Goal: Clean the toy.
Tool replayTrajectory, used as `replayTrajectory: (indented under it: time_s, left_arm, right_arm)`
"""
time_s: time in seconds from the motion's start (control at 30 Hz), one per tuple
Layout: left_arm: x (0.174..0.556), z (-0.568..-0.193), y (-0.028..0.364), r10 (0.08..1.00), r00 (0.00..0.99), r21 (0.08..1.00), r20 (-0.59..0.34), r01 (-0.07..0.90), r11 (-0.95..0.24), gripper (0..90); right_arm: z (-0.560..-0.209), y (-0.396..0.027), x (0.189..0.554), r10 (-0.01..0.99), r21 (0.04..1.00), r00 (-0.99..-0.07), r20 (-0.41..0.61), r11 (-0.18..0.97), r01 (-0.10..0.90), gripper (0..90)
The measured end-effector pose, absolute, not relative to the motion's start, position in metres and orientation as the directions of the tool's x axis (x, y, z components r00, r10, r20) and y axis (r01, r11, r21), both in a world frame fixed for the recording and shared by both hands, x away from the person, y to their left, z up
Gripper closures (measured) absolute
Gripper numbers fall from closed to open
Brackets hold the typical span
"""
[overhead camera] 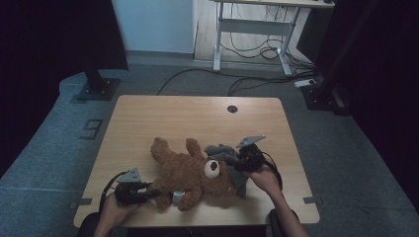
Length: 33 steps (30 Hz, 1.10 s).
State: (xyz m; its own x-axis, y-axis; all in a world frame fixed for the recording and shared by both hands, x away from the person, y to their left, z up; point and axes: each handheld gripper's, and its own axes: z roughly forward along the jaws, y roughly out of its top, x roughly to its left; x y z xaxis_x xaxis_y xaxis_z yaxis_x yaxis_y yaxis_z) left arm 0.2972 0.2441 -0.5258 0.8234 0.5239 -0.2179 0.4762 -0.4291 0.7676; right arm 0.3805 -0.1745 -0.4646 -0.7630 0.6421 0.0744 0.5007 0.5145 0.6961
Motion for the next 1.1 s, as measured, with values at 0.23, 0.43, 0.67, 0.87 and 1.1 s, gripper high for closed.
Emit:
replayTrajectory:
  time_s: [0.23, 0.43, 0.67, 0.87, 1.1]
  left_arm:
    - [0.297, -0.526, 0.244, 0.523, 0.823, 0.767, -0.223, 0.479, -0.427, 65.9]
    - [0.297, -0.527, 0.244, 0.521, 0.823, 0.767, -0.224, 0.479, -0.427, 66.0]
    - [0.298, -0.527, 0.244, 0.519, 0.825, 0.767, -0.224, 0.478, -0.429, 65.9]
    - [0.298, -0.527, 0.244, 0.518, 0.827, 0.768, -0.219, 0.473, -0.432, 65.9]
    - [0.298, -0.527, 0.244, 0.516, 0.829, 0.767, -0.215, 0.470, -0.436, 65.8]
  right_arm:
    - [-0.485, -0.191, 0.369, 0.676, 0.687, -0.731, 0.093, 0.488, 0.539, 64.2]
    - [-0.502, -0.197, 0.361, 0.691, 0.661, -0.717, 0.092, 0.496, 0.563, 63.9]
    - [-0.507, -0.208, 0.358, 0.714, 0.622, -0.697, 0.064, 0.518, 0.587, 64.0]
    - [-0.459, -0.211, 0.369, 0.723, 0.684, -0.690, 0.014, 0.496, 0.534, 65.2]
    - [-0.423, -0.178, 0.409, 0.686, 0.712, -0.728, -0.007, 0.514, 0.478, 66.5]
